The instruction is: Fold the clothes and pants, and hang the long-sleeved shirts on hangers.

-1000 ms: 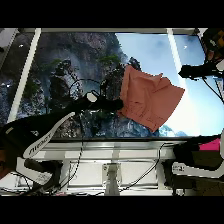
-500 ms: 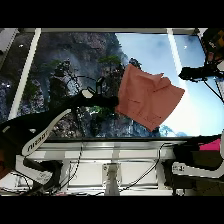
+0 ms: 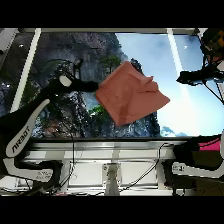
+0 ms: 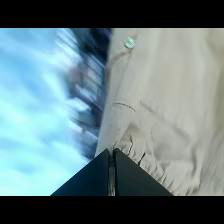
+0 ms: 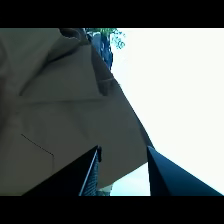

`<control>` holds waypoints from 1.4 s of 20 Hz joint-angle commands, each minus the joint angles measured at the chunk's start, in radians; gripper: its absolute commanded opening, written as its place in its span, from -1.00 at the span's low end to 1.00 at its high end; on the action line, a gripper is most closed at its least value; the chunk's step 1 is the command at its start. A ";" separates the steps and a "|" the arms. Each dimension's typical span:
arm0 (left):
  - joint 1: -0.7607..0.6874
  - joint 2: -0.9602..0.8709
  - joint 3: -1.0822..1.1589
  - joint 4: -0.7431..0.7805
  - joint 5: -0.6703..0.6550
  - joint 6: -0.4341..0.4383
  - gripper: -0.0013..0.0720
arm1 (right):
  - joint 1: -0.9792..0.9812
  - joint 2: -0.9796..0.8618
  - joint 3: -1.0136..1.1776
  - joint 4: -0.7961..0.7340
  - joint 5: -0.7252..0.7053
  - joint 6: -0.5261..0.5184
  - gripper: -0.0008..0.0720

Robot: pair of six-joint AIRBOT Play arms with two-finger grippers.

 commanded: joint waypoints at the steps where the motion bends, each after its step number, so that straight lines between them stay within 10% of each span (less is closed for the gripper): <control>1: 0.112 0.008 0.084 0.113 0.000 0.000 -0.93 | 0.004 -0.002 0.000 0.020 0.090 -0.018 -0.06; 5: 0.194 0.009 0.130 0.183 0.032 -0.001 -0.67 | 0.032 -0.002 -0.044 0.083 0.094 -0.053 -0.06; 7: 0.222 0.014 0.130 0.183 -0.010 -0.049 1.00 | 0.054 -0.002 -0.079 0.084 0.082 -0.066 -0.06; 8: 0.235 0.017 0.130 0.183 -0.081 -0.096 0.91 | 0.063 -0.002 -0.092 0.083 0.068 -0.079 -0.06; 10: 0.252 0.022 0.130 0.194 -0.272 -0.098 0.12 | 0.065 -0.001 -0.097 0.083 0.037 -0.082 -0.06; 15: 0.187 0.051 0.058 0.189 -0.483 -0.099 0.11 | 0.064 -0.001 -0.097 0.077 -0.040 -0.084 -0.06; 23: -0.002 0.290 -0.393 0.115 -0.175 -0.104 0.26 | 0.064 -0.001 -0.097 0.047 -0.053 -0.085 -0.06; 28: -0.010 0.294 -0.454 0.116 -0.132 0.085 0.26 | 0.064 -0.001 -0.097 0.047 -0.056 -0.085 -0.06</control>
